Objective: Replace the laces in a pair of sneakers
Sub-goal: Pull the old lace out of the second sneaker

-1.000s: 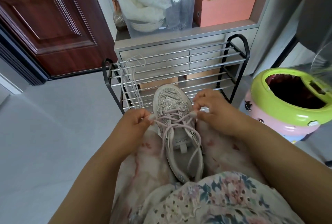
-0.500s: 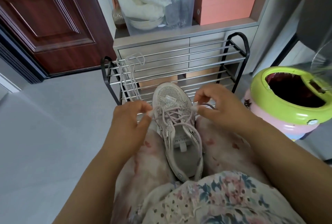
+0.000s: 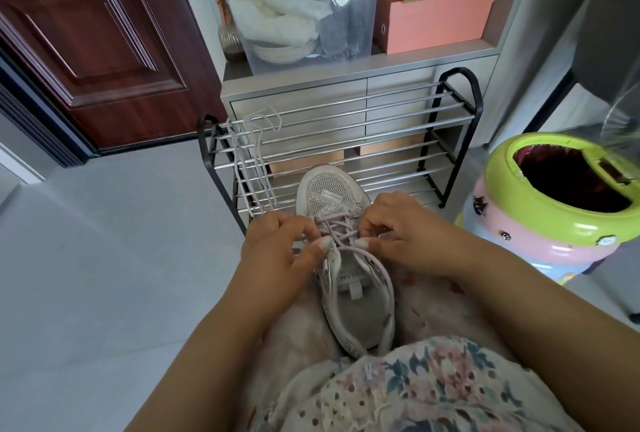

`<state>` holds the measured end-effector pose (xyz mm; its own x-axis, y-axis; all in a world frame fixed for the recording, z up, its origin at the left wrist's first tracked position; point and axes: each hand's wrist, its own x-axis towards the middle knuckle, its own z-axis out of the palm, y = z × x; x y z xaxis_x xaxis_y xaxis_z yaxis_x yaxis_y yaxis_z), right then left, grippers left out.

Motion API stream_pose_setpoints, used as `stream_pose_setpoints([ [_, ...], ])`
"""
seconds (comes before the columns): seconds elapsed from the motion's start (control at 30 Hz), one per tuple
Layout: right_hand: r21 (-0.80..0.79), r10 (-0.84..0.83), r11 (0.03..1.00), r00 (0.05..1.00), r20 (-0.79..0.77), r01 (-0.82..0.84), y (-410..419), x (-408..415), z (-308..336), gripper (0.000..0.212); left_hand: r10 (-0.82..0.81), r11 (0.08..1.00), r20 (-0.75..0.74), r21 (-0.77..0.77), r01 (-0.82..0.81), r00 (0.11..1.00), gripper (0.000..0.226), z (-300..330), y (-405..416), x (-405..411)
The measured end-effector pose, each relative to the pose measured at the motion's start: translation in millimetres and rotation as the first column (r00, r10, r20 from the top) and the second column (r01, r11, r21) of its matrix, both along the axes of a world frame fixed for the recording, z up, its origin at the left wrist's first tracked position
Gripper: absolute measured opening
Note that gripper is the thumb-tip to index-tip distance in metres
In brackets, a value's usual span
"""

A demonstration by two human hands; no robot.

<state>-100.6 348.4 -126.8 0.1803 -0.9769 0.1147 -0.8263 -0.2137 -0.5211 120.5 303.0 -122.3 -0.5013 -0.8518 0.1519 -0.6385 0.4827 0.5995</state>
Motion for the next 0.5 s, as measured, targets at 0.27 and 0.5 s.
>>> stream_pose_setpoints([
  [0.27,-0.149,-0.119,0.978,0.979,0.166,0.145,-2,-6,6,0.026,0.176,0.983,-0.234,0.000,-0.181,0.956,0.031,9,-11,6],
  [0.5,-0.111,-0.230,0.960,0.948,0.220,0.258,3,-11,10,0.023,0.318,0.936,-0.202,0.222,-0.273,0.926,0.012,22,-8,15],
])
